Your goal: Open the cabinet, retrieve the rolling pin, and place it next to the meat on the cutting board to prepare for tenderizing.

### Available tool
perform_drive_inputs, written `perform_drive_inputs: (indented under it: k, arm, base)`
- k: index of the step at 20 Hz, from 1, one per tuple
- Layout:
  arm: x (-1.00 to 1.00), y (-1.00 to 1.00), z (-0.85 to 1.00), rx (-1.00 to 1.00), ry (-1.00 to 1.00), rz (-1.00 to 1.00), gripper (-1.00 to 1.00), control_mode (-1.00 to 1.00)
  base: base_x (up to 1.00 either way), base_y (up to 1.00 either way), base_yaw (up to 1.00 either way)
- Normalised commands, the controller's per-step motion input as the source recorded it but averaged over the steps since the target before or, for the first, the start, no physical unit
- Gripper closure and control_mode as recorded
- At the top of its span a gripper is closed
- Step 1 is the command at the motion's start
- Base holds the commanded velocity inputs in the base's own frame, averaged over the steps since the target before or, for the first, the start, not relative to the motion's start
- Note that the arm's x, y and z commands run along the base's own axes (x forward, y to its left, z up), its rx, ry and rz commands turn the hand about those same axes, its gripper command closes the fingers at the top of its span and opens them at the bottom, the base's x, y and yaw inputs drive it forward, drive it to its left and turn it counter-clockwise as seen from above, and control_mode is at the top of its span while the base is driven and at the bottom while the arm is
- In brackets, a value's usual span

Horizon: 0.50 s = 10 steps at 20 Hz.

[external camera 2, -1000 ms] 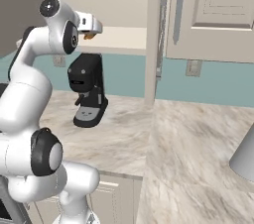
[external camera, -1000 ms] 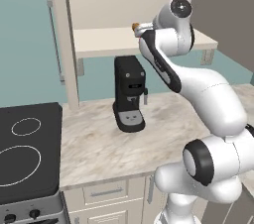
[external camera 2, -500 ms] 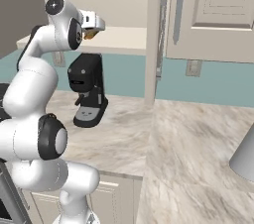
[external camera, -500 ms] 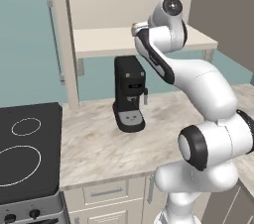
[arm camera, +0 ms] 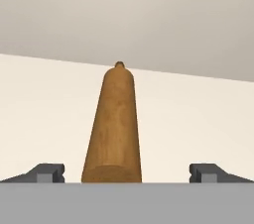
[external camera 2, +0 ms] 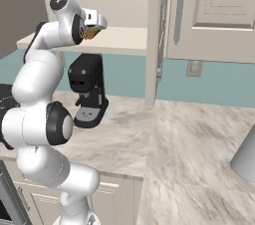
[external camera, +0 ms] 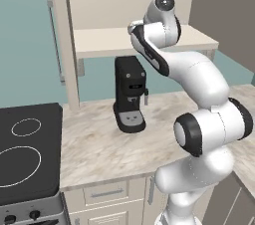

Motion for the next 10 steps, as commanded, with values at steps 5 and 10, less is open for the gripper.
perform_drive_inputs:
  k: [5, 10]
  arm:
    - [0.26, 0.08, -0.07, 0.0, 0.04, -0.01, -1.0, -1.0]
    - [0.1, 0.0, -0.13, 0.0, 0.0, -0.05, -1.0, -1.0]
  base:
    - [0.0, 0.0, 0.0]
    - [0.0, 0.0, 0.0]
